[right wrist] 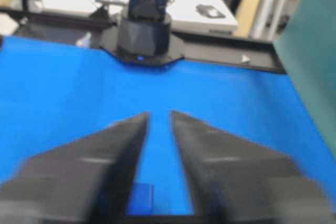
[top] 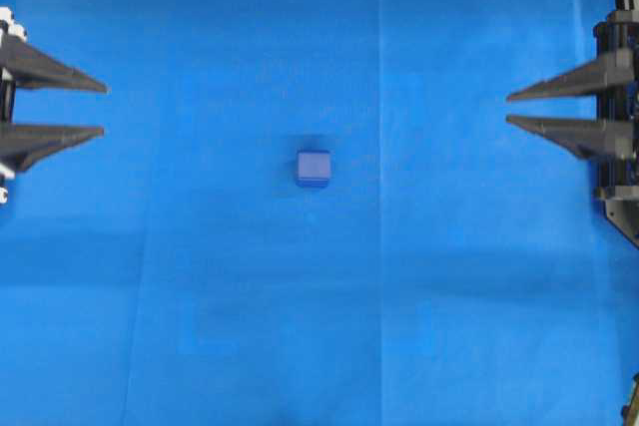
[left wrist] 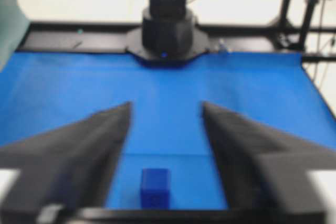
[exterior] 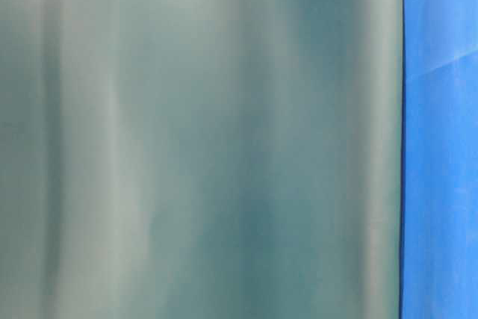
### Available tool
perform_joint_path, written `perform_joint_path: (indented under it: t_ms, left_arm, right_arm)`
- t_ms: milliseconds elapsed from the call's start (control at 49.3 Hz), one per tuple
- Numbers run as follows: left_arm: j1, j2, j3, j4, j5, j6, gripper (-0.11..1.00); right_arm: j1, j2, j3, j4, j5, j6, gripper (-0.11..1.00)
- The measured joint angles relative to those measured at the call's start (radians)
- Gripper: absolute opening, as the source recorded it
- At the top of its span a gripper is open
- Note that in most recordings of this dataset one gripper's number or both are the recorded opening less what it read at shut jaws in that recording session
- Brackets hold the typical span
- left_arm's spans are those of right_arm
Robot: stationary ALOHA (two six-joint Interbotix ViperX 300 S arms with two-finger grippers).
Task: Handover the blue block to the right arm after grasping it with the left arm, then place it in the designated position.
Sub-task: 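Open the left gripper and start moving it toward the blue cube, then move the open left gripper over the blue cube and lower it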
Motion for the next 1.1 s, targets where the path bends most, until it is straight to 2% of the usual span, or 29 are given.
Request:
perform_joint_path:
  t_ms: [101, 162, 203, 629, 852, 1096]
  left_arm:
    - [-0.002, -0.002, 0.0, 0.002, 0.0, 0.0, 0.86]
    - [-0.002, -0.002, 0.0, 0.002, 0.0, 0.0, 0.92]
    - [0.0, 0.0, 0.0, 0.002, 0.0, 0.0, 0.92]
    - [0.0, 0.026, -0.002, 0.003, -0.026, 0.0, 0.92]
    - [0.025, 0.181, -0.051, 0.003, -0.129, 0.003, 0.92]
    - [0.043, 0.379, -0.149, 0.003, -0.209, 0.008, 0.92]
  right_arm:
    - [0.0, 0.0, -0.002, 0.0, 0.003, 0.003, 0.76]
    - [0.0, 0.002, -0.002, 0.0, 0.008, 0.003, 0.9]
    - [0.0, 0.002, -0.002, 0.0, 0.006, 0.005, 0.95]
    - [0.0, 0.006, -0.003, 0.0, 0.009, 0.005, 0.96]
    - [0.0, 0.017, -0.002, 0.0, 0.008, 0.005, 0.96]
    - [-0.002, 0.018, -0.005, 0.0, 0.008, 0.005, 0.96]
